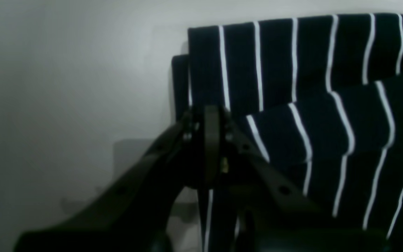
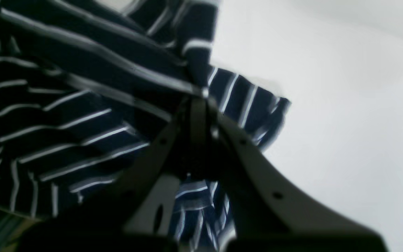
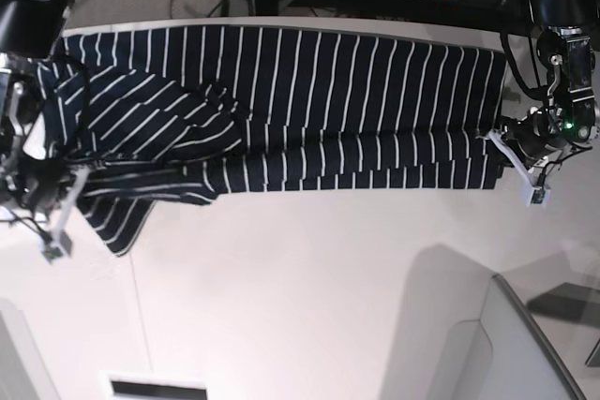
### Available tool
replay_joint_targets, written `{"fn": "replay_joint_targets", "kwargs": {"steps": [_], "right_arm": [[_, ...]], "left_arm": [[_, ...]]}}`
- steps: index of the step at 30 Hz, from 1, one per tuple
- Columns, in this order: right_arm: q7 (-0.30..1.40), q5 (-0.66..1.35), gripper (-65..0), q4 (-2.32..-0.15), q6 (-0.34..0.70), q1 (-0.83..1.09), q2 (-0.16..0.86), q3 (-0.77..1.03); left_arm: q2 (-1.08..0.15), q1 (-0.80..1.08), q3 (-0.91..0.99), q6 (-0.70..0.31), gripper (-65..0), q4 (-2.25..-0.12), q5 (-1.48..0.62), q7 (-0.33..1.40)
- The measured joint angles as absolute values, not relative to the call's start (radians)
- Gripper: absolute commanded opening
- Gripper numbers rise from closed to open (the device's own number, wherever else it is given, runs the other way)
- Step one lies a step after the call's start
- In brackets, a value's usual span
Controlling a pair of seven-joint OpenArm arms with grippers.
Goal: Layout the t-shirt on the table in an organized manner, then fold the t-shirt properly
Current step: 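Lower the folded edge onto the shirt and open both grippers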
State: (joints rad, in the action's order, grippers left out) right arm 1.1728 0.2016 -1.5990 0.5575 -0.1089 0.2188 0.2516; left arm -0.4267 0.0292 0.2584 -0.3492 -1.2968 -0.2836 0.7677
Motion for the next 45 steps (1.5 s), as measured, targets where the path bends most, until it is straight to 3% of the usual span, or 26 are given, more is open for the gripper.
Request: {"fn": "replay_joint_targets", "kwargs": {"steps": [13, 21, 29, 45], "right_arm": [[1.232, 0.280, -65.0, -1.695, 0.561, 0.123, 0.174, 0.328], [1.228, 0.286, -65.0, -1.728, 0.561, 0.169, 0.131, 0.327], [1.191, 0.282, -65.0, -1.726, 0.561, 0.192, 0.136, 0.327], [1.156, 0.285, -65.0, -1.667, 0.561, 0.231, 0.159, 0.325]], "left_arm": [[-0.430, 0.036, 0.258, -0.349, -65.0, -1.343, -0.283, 0.768], [-0.420, 0.039, 0.256, -0.349, -65.0, -1.335, -0.215, 0.761], [-0.385, 0.039, 0.223, -0.371, -65.0, -1.258, -0.104, 0.643], [-0.388, 0.028, 0.202, -0.376, -65.0, -1.214, -0.109, 0.568]]}}
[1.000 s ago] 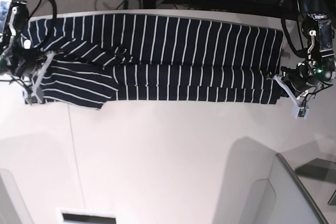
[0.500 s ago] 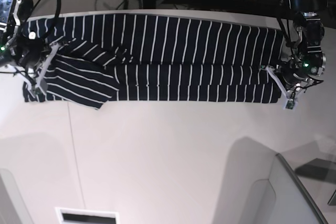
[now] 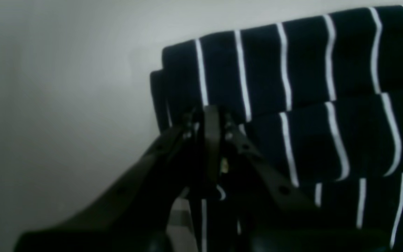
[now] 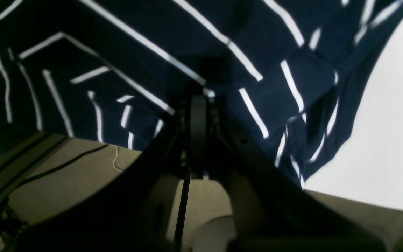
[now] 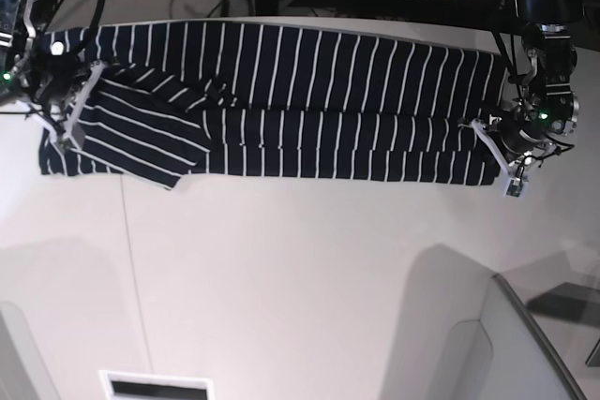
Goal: Layout the t-shirt on the table in an organized manner, then fold the t-shirt properly
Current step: 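Lower the folded edge onto the shirt and open both grippers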
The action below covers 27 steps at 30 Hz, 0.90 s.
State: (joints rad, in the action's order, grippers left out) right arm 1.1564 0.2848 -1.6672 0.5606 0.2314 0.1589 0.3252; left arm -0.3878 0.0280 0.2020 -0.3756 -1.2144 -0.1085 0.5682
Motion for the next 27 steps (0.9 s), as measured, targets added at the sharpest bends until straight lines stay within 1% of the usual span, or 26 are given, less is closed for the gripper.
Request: {"fn": "replay_joint_targets", "kwargs": {"steps": [5, 12, 21, 24, 25, 27], "right_arm": [[1.153, 0.284, -65.0, -1.718, 0.561, 0.225, 0.160, 0.324], [1.179, 0.285, -65.0, -1.720, 0.561, 0.223, 0.160, 0.321], [1.144, 0.285, -65.0, -1.639, 0.561, 0.223, 0.159, 0.321], [1.143, 0.285, -64.7, -1.616, 0.561, 0.222, 0.159, 0.321], [1.144, 0.284, -64.4, -1.615, 0.561, 0.222, 0.159, 0.321], [1.144, 0.285, -60.5, -1.615, 0.561, 0.220, 0.159, 0.321]], "left_arm": [[-0.387, 0.028, 0.202, -0.376, -65.0, -1.218, -0.109, 0.567], [-0.385, 0.028, 0.202, -0.376, -65.0, -1.218, -0.109, 0.567], [-0.386, 0.031, 0.200, -0.376, -65.0, -1.218, -0.109, 0.567], [-0.396, 0.039, 0.138, -0.375, -65.0, -1.218, -0.109, 0.569], [-0.390, 0.041, 0.127, -0.388, -65.0, -1.218, -0.113, 0.569], [-0.381, 0.054, 0.123, -0.390, -65.0, -1.222, -0.117, 0.564]]}}
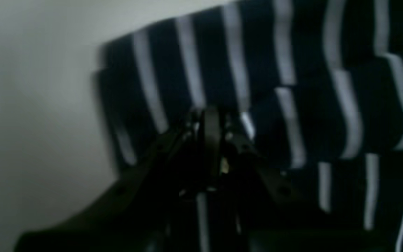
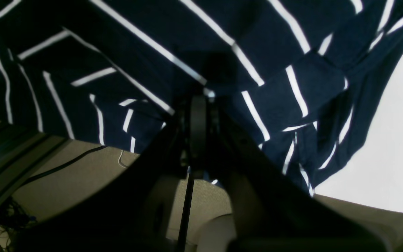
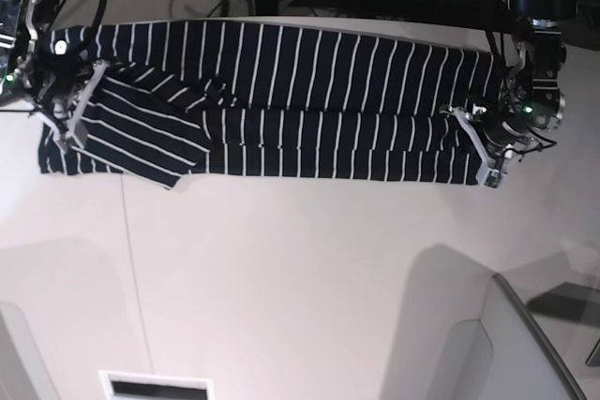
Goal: Layout the t-shirt on the table in an organized manner, then fold the t-shirt properly
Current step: 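Lower the folded edge onto the shirt and open both grippers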
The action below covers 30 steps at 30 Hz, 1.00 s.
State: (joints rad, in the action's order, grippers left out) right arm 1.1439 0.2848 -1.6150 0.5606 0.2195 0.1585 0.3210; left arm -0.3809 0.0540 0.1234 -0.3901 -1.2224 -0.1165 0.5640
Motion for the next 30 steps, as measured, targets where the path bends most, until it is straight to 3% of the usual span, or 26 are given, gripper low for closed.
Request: {"fn": "replay_joint_targets", "kwargs": {"steps": [2, 6, 9, 18, 20, 26, 28, 30], "right_arm": [[1.143, 0.284, -58.4, -1.615, 0.561, 0.219, 0.160, 0.322], [1.144, 0.285, -60.8, -1.615, 0.561, 0.219, 0.159, 0.323], [1.144, 0.282, -57.9, -1.614, 0.560, 0.220, 0.160, 0.323], [1.143, 0.282, -30.3, -1.615, 0.560, 0.220, 0.159, 0.323], [1.144, 0.282, -28.5, -1.615, 0.560, 0.220, 0.159, 0.324], [1.142, 0.277, -28.4, -1.680, 0.493, 0.223, 0.157, 0.403], [1.145, 0.274, -28.4, -1.712, 0.485, 0.226, 0.162, 0.426], [1.149, 0.279, -28.4, -1.742, 0.479, 0.226, 0.159, 0.442]], "left_arm": [[-0.381, 0.081, 0.126, -0.385, -65.0, -1.238, -0.119, 0.564], [-0.388, 0.129, 0.128, -0.382, -65.0, -1.295, -0.108, 0.568], [-0.388, 0.146, 0.122, -0.382, -65.0, -1.310, -0.109, 0.569], [-0.397, 0.161, 0.120, -0.383, -63.0, -1.325, -0.113, 0.631], [-0.410, 0.167, 0.119, -0.384, -44.8, -1.370, -0.106, 0.700], [-0.457, 0.243, 0.120, -0.388, -6.4, -1.551, -0.112, 0.771], [-0.469, 0.253, 0.121, -0.386, 0.0, -1.563, -0.112, 0.779], [-0.467, 0.258, 0.126, -0.386, 0.0, -1.565, -0.113, 0.779]]}}
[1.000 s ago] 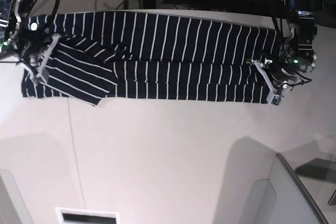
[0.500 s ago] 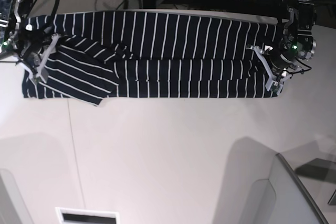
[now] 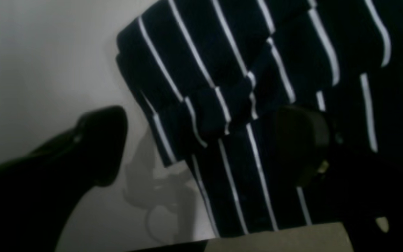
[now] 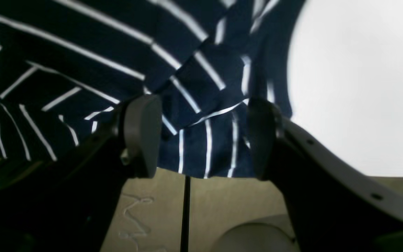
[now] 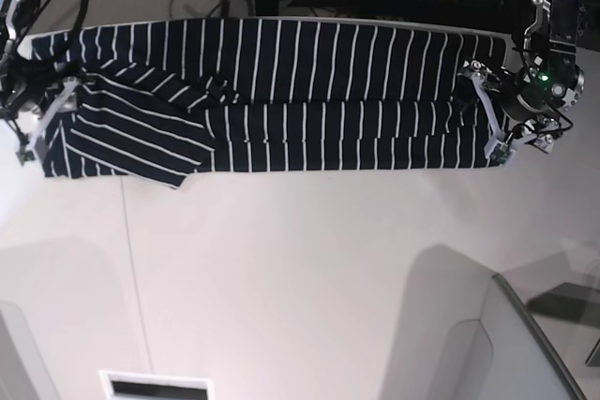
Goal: Layout the t-shirt on the table in an organized manner, then fold the t-shirt properly
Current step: 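Lower the folded edge onto the shirt and open both grippers, then grasp the bunched sleeve end with the right gripper and tuck it inward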
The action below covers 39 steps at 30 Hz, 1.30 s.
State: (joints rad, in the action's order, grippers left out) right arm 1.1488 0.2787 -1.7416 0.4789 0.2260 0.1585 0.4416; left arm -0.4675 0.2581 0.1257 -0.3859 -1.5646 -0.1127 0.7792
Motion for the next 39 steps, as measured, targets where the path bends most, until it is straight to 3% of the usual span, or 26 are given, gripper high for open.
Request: {"fn": "replay_joint_targets", "kwargs": {"steps": [6, 15, 16, 17, 22, 31, 39], "right_arm": [[1.090, 0.271, -28.7, -1.812, 0.481, 0.225, 0.145, 0.440], [0.986, 0.283, -28.7, -1.689, 0.482, 0.080, 0.128, 0.176], [0.986, 0.281, -28.7, -1.672, 0.483, 0.081, 0.115, 0.165], [0.986, 0.281, -28.7, -1.652, 0.484, 0.081, 0.099, 0.159], [0.883, 0.280, -28.7, -1.490, 0.484, -0.038, 0.095, 0.152], [0.874, 0.282, -28.7, -1.159, 0.486, -0.242, 0.129, 0.081], [0.838, 0.282, -28.5, -1.024, 0.486, -0.294, 0.125, 0.080]], "left_arm": [[-0.447, 0.318, 0.345, -0.389, 0.0, -1.570, -0.133, 0.780], [-0.430, 0.322, 0.675, -0.385, 0.0, -1.480, -0.258, 0.779], [-0.430, 0.328, 0.688, -0.382, -3.0, -1.470, -0.259, 0.783], [-0.427, 0.334, 0.697, -0.387, -10.5, -1.464, -0.260, 0.783], [-0.394, 0.350, 0.751, -0.526, -65.0, -1.394, -0.282, 0.775], [-0.355, 0.357, 0.771, -0.567, -65.0, -1.355, -0.278, 0.772], [-0.355, 0.358, 0.771, -0.569, -65.0, -1.351, -0.277, 0.775]]}}
